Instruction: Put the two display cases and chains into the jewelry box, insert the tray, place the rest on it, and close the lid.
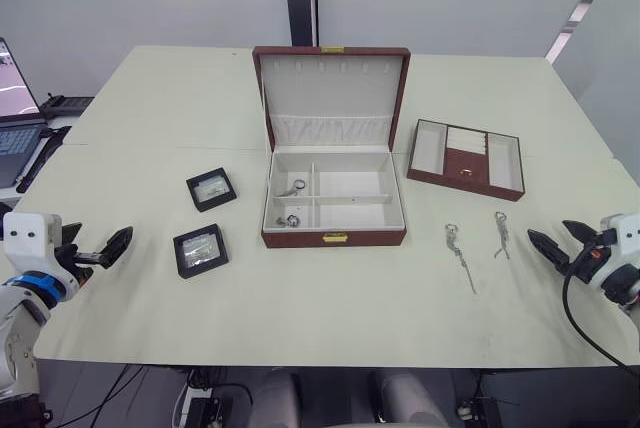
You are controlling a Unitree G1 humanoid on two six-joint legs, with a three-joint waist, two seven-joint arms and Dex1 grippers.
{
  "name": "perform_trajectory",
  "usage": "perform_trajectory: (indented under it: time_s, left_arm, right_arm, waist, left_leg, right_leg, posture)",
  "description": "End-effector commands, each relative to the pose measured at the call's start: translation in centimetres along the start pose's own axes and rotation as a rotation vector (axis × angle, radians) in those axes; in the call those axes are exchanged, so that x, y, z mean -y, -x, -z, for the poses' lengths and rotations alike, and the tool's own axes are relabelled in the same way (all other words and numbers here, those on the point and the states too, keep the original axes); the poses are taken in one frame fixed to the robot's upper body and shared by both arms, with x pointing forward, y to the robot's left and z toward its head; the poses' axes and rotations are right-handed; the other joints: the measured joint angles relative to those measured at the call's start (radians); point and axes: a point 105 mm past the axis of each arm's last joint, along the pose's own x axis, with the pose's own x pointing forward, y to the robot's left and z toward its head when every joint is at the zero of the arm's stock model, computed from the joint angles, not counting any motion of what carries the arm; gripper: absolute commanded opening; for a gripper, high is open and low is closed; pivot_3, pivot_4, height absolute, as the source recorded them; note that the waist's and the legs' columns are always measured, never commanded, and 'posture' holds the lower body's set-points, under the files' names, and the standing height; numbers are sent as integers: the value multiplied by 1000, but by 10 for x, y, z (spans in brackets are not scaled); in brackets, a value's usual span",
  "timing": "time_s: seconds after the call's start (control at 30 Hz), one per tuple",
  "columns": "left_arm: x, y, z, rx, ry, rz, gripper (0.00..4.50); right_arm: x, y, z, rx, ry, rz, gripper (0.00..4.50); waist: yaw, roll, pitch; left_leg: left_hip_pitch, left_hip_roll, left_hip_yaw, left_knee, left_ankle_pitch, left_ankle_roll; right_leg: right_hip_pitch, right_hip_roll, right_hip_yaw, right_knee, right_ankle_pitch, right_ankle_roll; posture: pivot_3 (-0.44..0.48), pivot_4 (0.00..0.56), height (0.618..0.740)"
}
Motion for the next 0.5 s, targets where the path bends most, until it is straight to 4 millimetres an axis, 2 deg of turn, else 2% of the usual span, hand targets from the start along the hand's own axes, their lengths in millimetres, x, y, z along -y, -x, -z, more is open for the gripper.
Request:
perform_trajectory:
  time_s: [0.03, 0.17, 0.33, 0.4, 0.5]
  left_arm:
    - [0, -1, -9, 31, -26, 0, 4491]
    - [2, -4, -10, 33, -29, 12, 4491]
    - [18, -10, -17, 48, -29, 107, 4491]
    - [27, -10, -24, 63, -36, 172, 4491]
    - [53, -5, -36, 58, -91, 355, 4491]
  right_arm:
    - [7, 1, -16, 56, 34, 25, 4500]
    - [8, 3, -17, 57, 36, 25, 4500]
    - [6, 1, -26, 88, 26, 12, 4500]
    - [-1, -3, -33, 110, 27, -28, 4500]
    - [-26, -12, -53, 138, 63, -189, 4500]
  waist:
    - [0, 0, 0]
    - [0, 0, 0]
    - [0, 0, 0]
    - [0, 0, 0]
    - [-6, 0, 0]
  left_leg:
    - [0, 0, 0, 0, 0, 0]
    - [0, 0, 0, 0, 0, 0]
    - [0, 0, 0, 0, 0, 0]
    - [0, 0, 0, 0, 0, 0]
    - [0, 0, 0, 0, 0, 0]
  right_leg:
    - [0, 0, 0, 0, 0, 0]
    - [0, 0, 0, 0, 0, 0]
    - [0, 0, 0, 0, 0, 0]
    - [0, 0, 0, 0, 0, 0]
    - [0, 0, 0, 1, 0, 0]
  posture:
    - [0, 150, 740]
    - [0, 150, 740]
    - [0, 150, 740]
    - [0, 150, 740]
    - [0, 150, 740]
